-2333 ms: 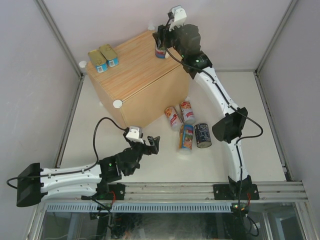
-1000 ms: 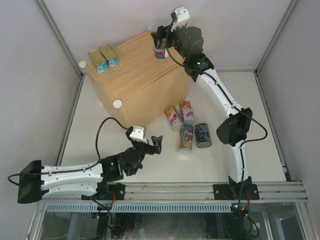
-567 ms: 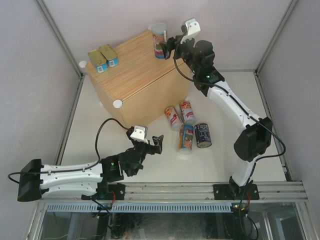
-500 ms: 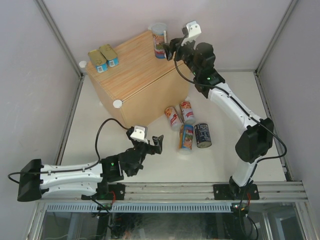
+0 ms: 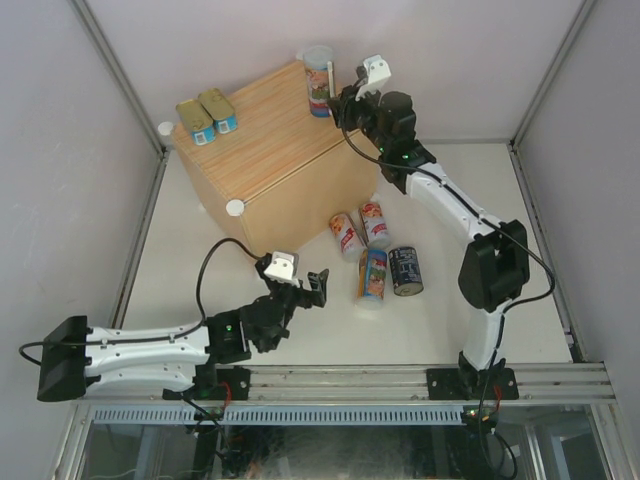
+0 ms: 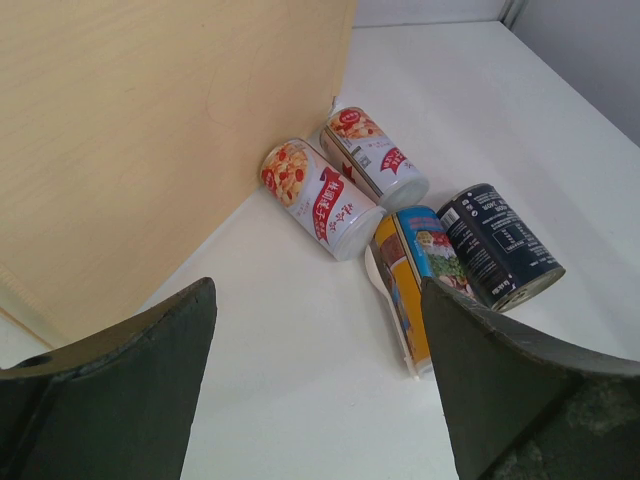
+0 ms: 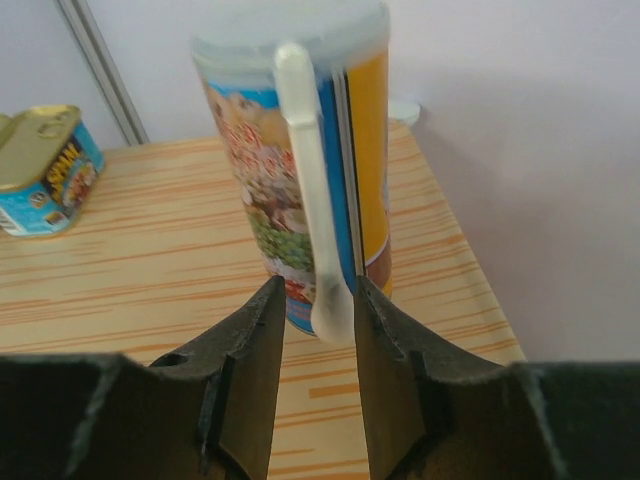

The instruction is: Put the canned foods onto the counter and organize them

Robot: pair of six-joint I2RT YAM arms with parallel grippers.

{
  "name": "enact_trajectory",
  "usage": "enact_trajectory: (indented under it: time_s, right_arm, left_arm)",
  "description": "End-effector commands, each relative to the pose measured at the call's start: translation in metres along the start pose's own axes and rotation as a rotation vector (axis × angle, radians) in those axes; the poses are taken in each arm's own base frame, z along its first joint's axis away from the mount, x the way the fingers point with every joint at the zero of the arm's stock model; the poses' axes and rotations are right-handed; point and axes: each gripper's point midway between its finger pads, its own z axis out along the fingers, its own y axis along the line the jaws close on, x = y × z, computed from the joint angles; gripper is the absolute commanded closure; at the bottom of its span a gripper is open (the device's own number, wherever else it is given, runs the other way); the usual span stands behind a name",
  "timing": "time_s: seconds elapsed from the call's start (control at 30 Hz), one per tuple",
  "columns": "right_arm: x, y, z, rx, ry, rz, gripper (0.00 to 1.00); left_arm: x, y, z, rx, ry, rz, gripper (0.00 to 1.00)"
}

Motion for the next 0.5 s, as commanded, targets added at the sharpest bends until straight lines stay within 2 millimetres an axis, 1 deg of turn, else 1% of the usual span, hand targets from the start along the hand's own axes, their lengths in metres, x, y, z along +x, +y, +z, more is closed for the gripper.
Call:
enact_trajectory:
  time_s: [0.0, 0.1, 0.37, 0.47]
  right_arm:
    - [-0.009, -0.004, 0.013, -0.016, -0.040, 0.028, 0.67]
    - [0.001, -0.006, 0.020, -0.018, -0.027, 0.033, 0.67]
    - [0.016, -0.009, 0.041, -0.035, -0.003, 0.035, 0.65]
    - [0.015, -0.008, 0.050, -0.045, -0.007, 0.030, 0.65]
  left_arm:
    - [-0.024, -0.006, 0.003, -0.006, -0.059, -0.039, 0.13]
    - [-0.023, -0.006, 0.003, -0.006, -0.063, -0.039, 0.13]
    - [-0.017, -0.003, 0.008, -0.007, -0.061, -0.044, 0.13]
    - [-0.016, -0.003, 0.009, -0.007, -0.060, -0.046, 0.13]
